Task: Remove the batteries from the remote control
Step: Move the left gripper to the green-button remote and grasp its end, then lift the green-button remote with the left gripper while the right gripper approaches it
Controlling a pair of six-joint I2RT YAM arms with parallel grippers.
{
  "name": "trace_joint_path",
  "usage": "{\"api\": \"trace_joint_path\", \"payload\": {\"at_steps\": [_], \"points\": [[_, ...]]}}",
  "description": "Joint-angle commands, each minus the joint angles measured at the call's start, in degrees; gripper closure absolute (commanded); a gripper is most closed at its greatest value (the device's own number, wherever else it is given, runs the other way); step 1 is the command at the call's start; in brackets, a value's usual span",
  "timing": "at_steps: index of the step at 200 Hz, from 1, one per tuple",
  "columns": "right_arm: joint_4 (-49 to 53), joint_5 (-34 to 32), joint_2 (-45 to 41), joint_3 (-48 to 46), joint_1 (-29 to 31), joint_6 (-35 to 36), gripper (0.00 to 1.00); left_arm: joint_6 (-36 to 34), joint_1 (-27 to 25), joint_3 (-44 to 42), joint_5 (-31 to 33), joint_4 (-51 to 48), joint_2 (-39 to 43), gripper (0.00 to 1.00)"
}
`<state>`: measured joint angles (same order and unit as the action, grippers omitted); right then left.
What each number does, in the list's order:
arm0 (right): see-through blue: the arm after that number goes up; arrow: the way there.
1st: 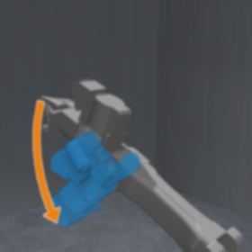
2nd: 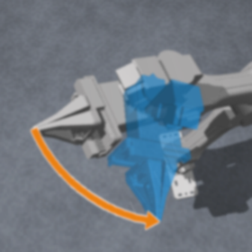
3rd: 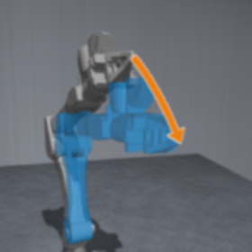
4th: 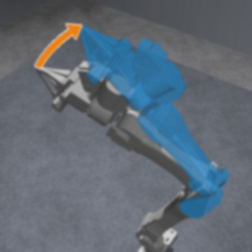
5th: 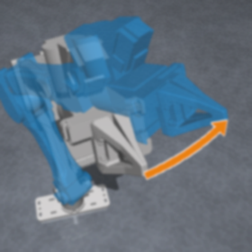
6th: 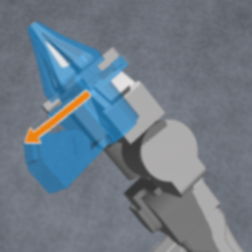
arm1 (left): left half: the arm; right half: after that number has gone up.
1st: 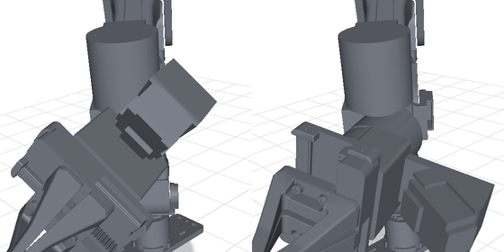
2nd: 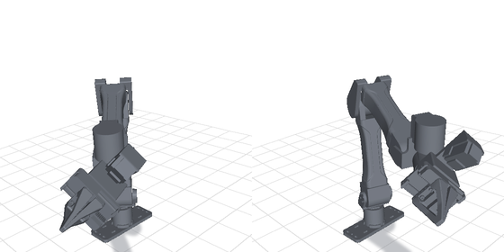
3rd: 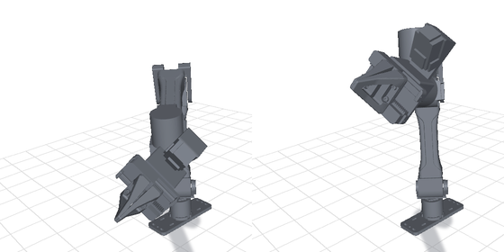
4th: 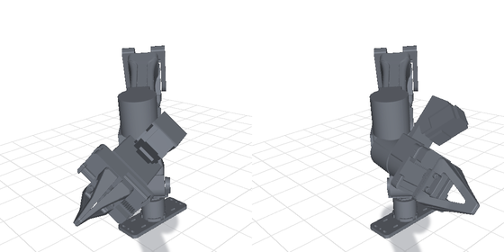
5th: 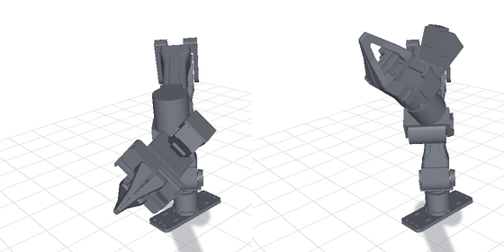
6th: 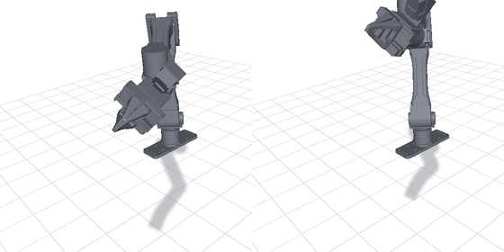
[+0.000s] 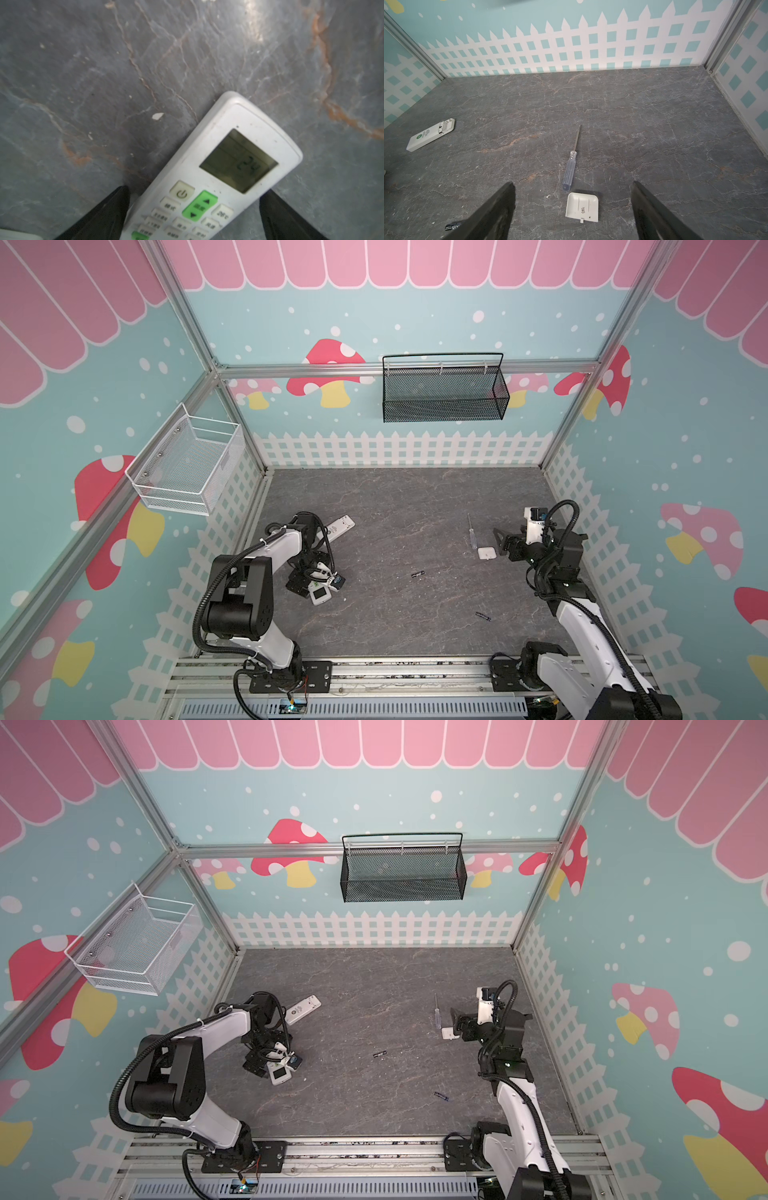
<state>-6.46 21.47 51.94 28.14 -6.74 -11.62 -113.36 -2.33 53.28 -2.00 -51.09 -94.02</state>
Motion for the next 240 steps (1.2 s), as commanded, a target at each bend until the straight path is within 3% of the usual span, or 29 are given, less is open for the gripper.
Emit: {"api": "trace_joint_path", "payload": {"at_steps": [1, 61, 96, 122, 141, 193, 217, 240], "points": [[-0.9, 0.7, -0.1, -0.4, 0.1, 0.6, 0.12, -19.7, 0.3, -0.3, 0.7, 1.6, -1.4, 0.06], [-1.3, 0.5, -0.2, -1.2, 0.1, -0.1, 0.12, -16.9, -0.8, 0.7, -6.5, 3.8, -3.0, 0.25], [0.1, 1.4, 1.2, 0.2, 0.0, -0.3, 0.12, -1.9, -1.4, 6.1, -14.5, 3.7, -2.3, 0.42], [-1.0, 2.5, 0.5, -0.2, 0.1, -0.5, 0.12, 9.7, -2.3, 11.6, -18.8, 1.8, -2.7, 0.47], [-1.9, 4.3, -1.0, -0.6, 0.1, 0.1, 0.12, 21.1, -4.1, 16.0, -22.1, 1.1, -2.7, 0.48], [-10.8, 9.3, -3.9, -4.5, 1.0, -1.7, 0.13, 59.9, -7.6, 29.1, -41.1, 0.5, -2.2, 0.50], [-17.2, 10.8, -3.4, -5.3, 3.2, -3.6, 0.14, 80.4, -9.0, 29.6, -47.6, 10.5, -1.7, 0.51], [-17.1, 10.7, -2.0, -2.9, 7.2, -2.0, 0.14, 99.6, -9.9, 27.9, -49.7, 24.3, -1.1, 0.53]]}}
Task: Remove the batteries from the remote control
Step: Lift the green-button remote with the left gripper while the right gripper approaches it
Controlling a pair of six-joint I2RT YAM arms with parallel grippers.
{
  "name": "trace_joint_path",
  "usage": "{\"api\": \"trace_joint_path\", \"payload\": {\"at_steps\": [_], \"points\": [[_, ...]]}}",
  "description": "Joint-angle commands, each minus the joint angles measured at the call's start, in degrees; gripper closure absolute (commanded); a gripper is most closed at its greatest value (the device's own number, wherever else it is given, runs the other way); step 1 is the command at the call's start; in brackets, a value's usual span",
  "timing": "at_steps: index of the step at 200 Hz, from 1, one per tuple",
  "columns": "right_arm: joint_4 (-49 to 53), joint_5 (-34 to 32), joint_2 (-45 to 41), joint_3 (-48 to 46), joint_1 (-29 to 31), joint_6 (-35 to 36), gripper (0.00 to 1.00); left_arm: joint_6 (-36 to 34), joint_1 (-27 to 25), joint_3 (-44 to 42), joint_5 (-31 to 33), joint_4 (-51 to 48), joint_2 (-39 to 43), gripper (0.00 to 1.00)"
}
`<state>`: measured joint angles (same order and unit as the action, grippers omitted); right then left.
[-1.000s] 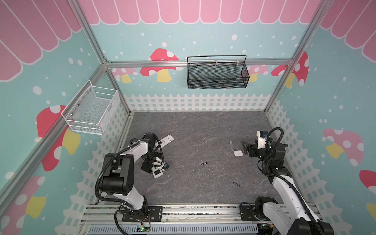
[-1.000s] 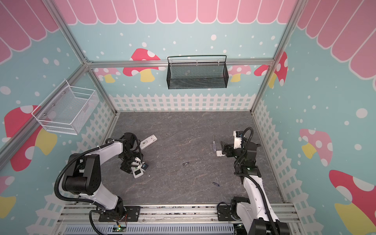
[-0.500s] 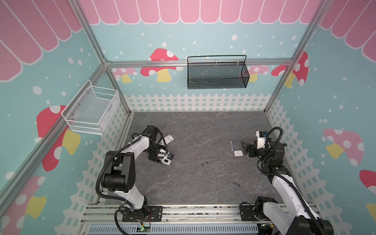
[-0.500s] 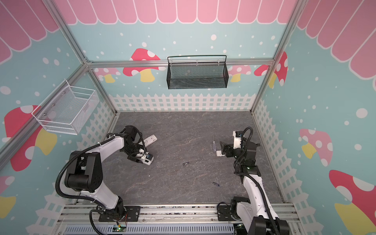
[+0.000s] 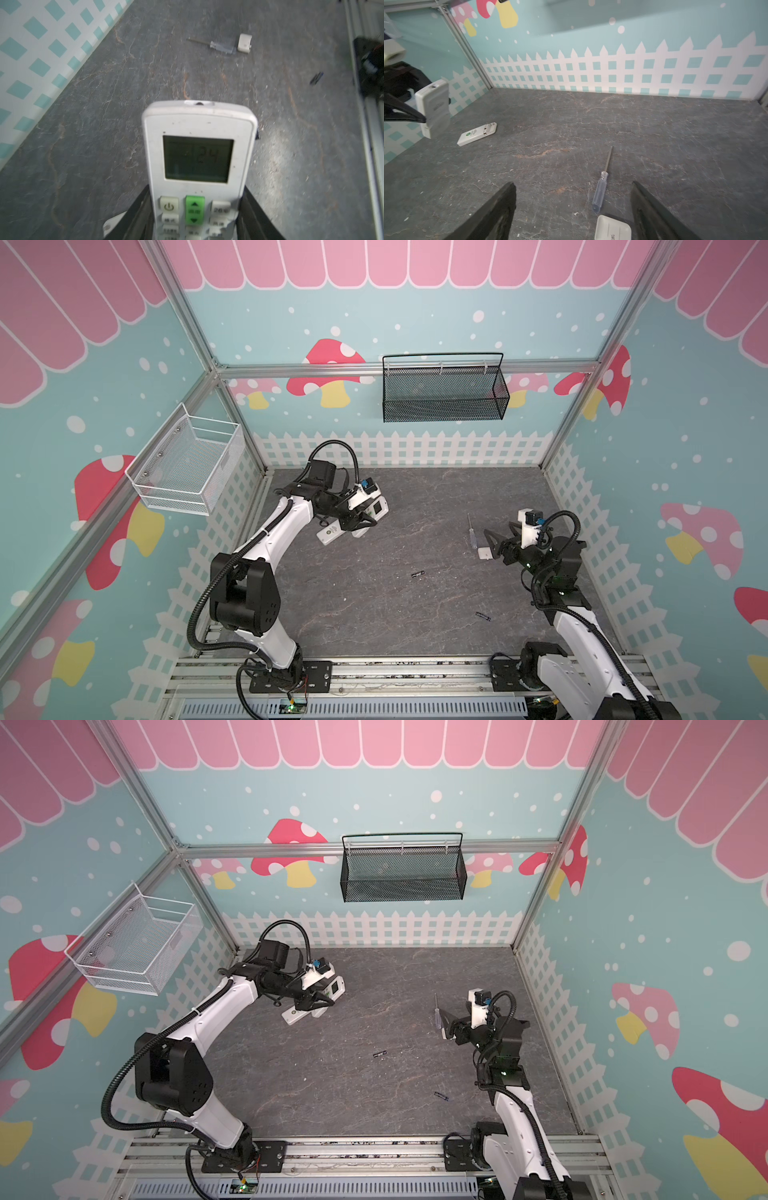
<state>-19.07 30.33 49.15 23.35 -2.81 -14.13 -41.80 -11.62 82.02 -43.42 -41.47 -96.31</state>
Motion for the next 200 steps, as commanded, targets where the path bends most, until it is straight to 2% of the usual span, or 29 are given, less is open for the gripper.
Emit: {"api": "trace_joint_path", "payload": {"at_steps": [1, 29, 48, 73, 89, 100, 111, 137, 156, 200], "points": [[-4.6, 1.8, 0.8, 1.9, 3.4, 0.5, 0.14, 28.7, -0.7, -0.8, -8.4, 15.1, 1.2, 0.53], [-4.8, -0.5, 2.6, 3.9, 10.5, 1.7, 0.14, 48.3, -0.8, -0.4, -10.7, 25.4, -0.5, 0.54], [-4.9, 0.1, 3.6, 4.8, 13.4, 1.7, 0.15, 57.0, -1.8, -5.0, -11.4, 36.7, 0.7, 0.55], [-11.5, 1.6, 6.2, 3.2, 16.1, -4.2, 0.17, 71.1, -3.2, -11.6, -12.2, 54.2, 1.1, 0.55], [-12.9, 0.5, 8.5, 4.6, 19.1, -8.6, 0.18, 77.2, -3.9, -14.7, -12.5, 62.4, 1.9, 0.55], [-12.8, -1.4, 10.1, 6.2, 21.8, -9.1, 0.18, 79.6, -4.2, -15.9, -11.1, 63.7, 2.1, 0.55], [-13.5, -6.9, 11.2, 7.0, 25.5, -8.8, 0.18, 80.8, -4.4, -16.8, -8.2, 63.4, 2.3, 0.55], [-15.6, -16.1, 15.8, 9.5, 32.6, -7.3, 0.19, 79.3, -5.0, -16.5, -5.6, 58.5, 2.1, 0.56], [-17.2, -21.2, 21.1, 12.1, 35.9, -7.9, 0.22, 82.3, -5.6, -18.9, -4.6, 63.0, 1.8, 0.56], [-16.8, -25.4, 33.5, 21.2, 40.3, -7.0, 0.27, 84.3, -6.8, -19.7, -3.5, 65.2, 1.6, 0.55]]}}
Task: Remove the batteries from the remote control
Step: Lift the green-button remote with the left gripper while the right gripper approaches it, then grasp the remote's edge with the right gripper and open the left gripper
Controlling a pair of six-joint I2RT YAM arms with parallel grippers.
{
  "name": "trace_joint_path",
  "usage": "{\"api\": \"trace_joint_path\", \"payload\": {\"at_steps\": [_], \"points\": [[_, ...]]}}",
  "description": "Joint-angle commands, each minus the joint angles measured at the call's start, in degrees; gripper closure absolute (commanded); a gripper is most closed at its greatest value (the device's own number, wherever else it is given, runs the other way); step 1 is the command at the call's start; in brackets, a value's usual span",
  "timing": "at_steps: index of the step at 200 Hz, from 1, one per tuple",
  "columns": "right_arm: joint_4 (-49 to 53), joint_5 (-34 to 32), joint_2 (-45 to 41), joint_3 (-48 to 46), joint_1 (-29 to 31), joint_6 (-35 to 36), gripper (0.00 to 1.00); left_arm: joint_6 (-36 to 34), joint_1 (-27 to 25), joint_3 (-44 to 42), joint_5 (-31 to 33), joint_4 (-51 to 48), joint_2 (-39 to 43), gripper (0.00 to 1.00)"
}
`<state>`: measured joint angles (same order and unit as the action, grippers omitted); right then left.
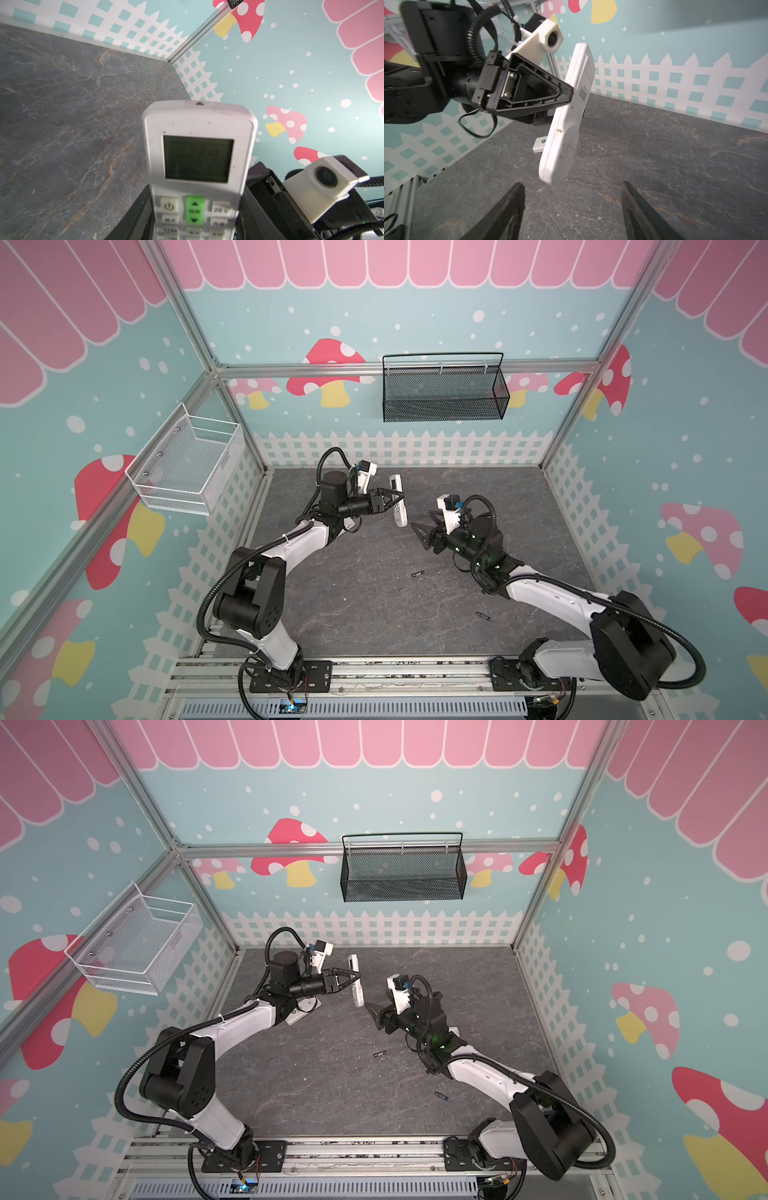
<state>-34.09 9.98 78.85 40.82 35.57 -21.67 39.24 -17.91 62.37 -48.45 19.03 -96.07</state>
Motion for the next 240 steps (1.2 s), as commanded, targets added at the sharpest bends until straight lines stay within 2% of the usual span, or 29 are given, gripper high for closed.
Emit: {"api": "trace_joint_path", "payload": {"at_steps": [1, 45, 69, 83, 94, 108, 128, 163, 191, 220, 240], "points": [[-1.8, -5.1, 4.1, 3.8, 2.0, 0.7, 0.27, 3.3, -0.5, -0.1, 1.5, 4.8, 1.3, 0.55], [-2.0, -7.0, 10.1, 7.3, 3.3, 2.5, 0.34, 3.5, -0.6, 0.1, 2.7, 4.8, 1.1, 0.56], [-2.0, -8.0, 12.7, 8.8, 3.8, 2.6, 0.46, 4.0, -0.9, -0.4, 4.0, 6.1, 0.8, 0.56], [-1.8, -7.9, 13.5, 9.7, 3.9, 2.4, 0.60, 3.2, -1.2, 0.3, 3.9, 4.3, 0.9, 0.56], [-1.8, -8.5, 13.6, 9.7, 3.9, 2.7, 0.78, 3.1, -1.3, 0.1, 4.0, 4.7, 0.8, 0.53], [-1.8, -10.8, 13.3, 9.1, 3.9, 3.3, 1.00, 3.2, -1.3, -0.1, 5.0, 4.3, 0.7, 0.43], [-0.7, -12.4, 12.1, 8.5, 3.7, 4.9, 1.00, 1.1, -1.3, 1.2, 5.3, -0.6, 1.0, 0.24], [0.0, -16.8, 8.2, 5.4, 2.5, 9.6, 1.00, 0.1, -0.6, 2.4, 3.3, -3.1, 2.3, 0.10], [1.1, -19.0, 4.4, 3.6, 0.6, 15.7, 1.00, -5.8, 0.5, 5.6, -0.9, -13.5, 5.3, 0.07], [1.1, -25.9, 1.2, 1.7, 0.3, 28.1, 1.00, -7.0, 3.6, 7.0, -2.7, -19.8, 8.3, 0.08], [-0.1, -28.5, -1.4, 0.3, 0.3, 38.2, 1.00, -9.3, 5.7, 10.2, -4.3, -28.0, 9.1, 0.11]]}}
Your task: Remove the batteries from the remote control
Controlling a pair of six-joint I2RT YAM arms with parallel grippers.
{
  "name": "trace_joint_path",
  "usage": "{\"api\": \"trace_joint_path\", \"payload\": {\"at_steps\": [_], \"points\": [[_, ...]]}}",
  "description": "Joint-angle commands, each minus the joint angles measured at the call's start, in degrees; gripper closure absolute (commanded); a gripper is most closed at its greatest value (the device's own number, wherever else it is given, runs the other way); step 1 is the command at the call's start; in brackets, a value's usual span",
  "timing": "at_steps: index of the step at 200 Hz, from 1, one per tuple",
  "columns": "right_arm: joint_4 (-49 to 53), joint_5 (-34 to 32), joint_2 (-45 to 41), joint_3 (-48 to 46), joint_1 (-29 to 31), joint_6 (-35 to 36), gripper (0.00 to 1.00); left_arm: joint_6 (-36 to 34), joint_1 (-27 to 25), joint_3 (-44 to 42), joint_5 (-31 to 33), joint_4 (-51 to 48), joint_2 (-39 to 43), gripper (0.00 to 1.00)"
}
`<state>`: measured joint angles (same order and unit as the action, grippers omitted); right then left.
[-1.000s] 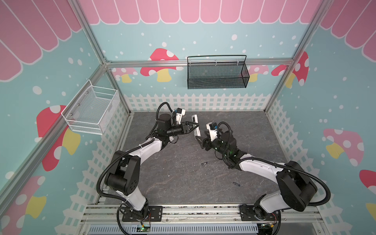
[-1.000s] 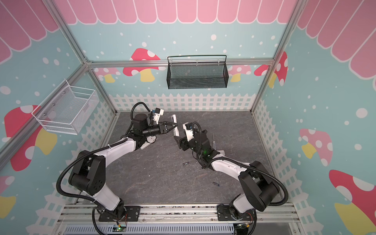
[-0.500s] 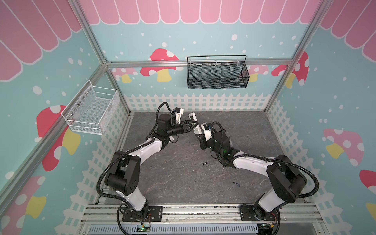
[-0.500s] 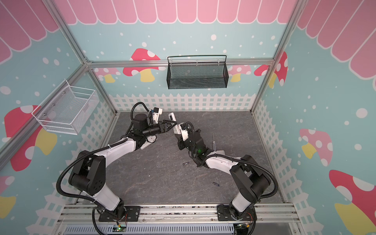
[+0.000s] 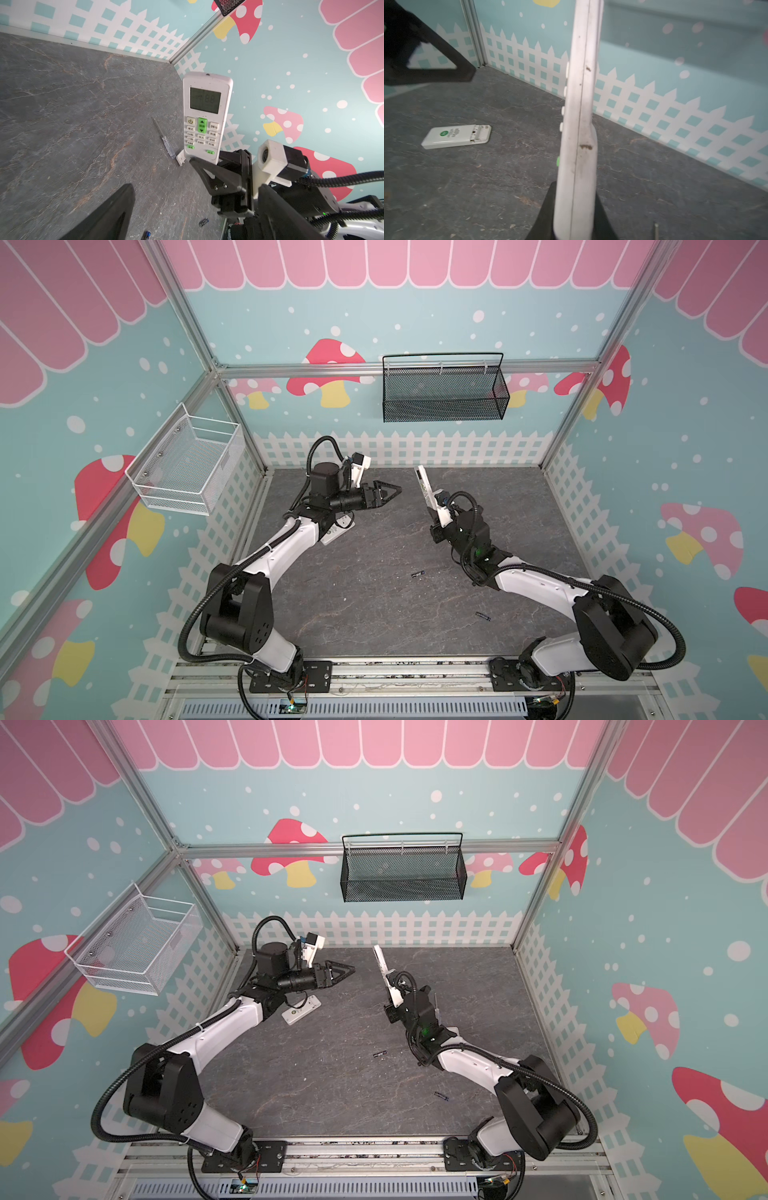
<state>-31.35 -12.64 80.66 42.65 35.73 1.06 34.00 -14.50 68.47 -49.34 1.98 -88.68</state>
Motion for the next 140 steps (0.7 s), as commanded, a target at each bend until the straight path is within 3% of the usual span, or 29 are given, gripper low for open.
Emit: {"api": "trace_joint_path", "payload": {"at_steps": [1, 14, 25, 88, 118, 140], "points": [[-3.0, -5.9, -3.3, -1.6, 0.1, 16.0, 1.00, -4.3, 2.4, 4.3, -3.4, -11.7, 1.7, 0.11], [-5.7, -6.4, -4.6, -3.4, 0.2, 22.9, 1.00, -6.6, 2.5, 6.8, -2.2, -19.1, 1.6, 0.13], [-8.8, -7.2, -5.5, -5.1, 0.4, 28.1, 1.00, -6.1, 2.5, 6.4, -2.6, -19.5, 2.5, 0.13], [-33.1, -14.9, -0.5, -11.1, 4.7, 59.7, 1.00, 11.2, 1.3, -1.9, -7.8, -1.7, 4.3, 0.13], [-46.0, -15.2, 5.0, -13.0, 7.3, 75.0, 1.00, 14.8, -0.6, -2.5, -7.7, 2.9, 2.6, 0.13], [-53.5, -17.3, 9.4, -12.2, 9.3, 81.7, 1.00, 16.6, -1.5, -1.9, -6.2, 3.2, 0.9, 0.10]]}}
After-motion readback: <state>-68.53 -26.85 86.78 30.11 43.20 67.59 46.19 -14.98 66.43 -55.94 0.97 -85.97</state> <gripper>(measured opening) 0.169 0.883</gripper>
